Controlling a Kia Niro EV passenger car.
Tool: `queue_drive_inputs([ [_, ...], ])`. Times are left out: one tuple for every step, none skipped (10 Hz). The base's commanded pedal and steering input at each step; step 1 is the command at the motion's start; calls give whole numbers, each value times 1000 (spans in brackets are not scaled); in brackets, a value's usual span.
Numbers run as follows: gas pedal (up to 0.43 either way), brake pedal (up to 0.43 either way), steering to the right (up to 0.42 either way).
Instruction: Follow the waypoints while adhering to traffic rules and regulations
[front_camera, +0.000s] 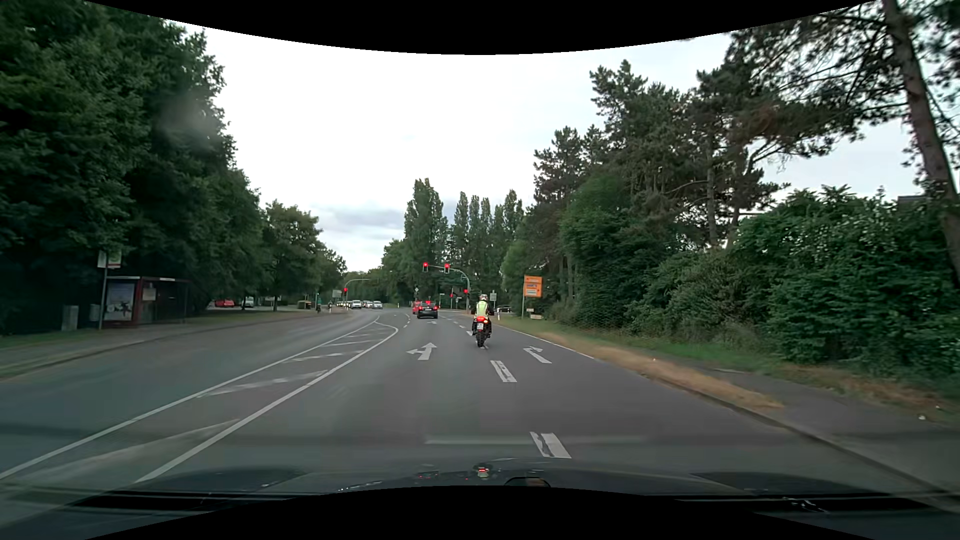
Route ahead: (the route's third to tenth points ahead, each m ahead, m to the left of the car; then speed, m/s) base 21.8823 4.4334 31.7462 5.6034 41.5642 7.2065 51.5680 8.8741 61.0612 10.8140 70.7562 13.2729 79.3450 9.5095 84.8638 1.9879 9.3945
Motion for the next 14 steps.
queue_drive_inputs([
  [98,0,11],
  [98,0,9],
  [98,0,5],
  [98,0,5],
  [98,0,4],
  [98,0,3],
  [98,0,3],
  [98,0,0],
  [98,0,-4],
  [98,0,-9],
  [98,0,-11],
  [79,0,-15],
  [79,0,-17],
  [79,0,-18],
])
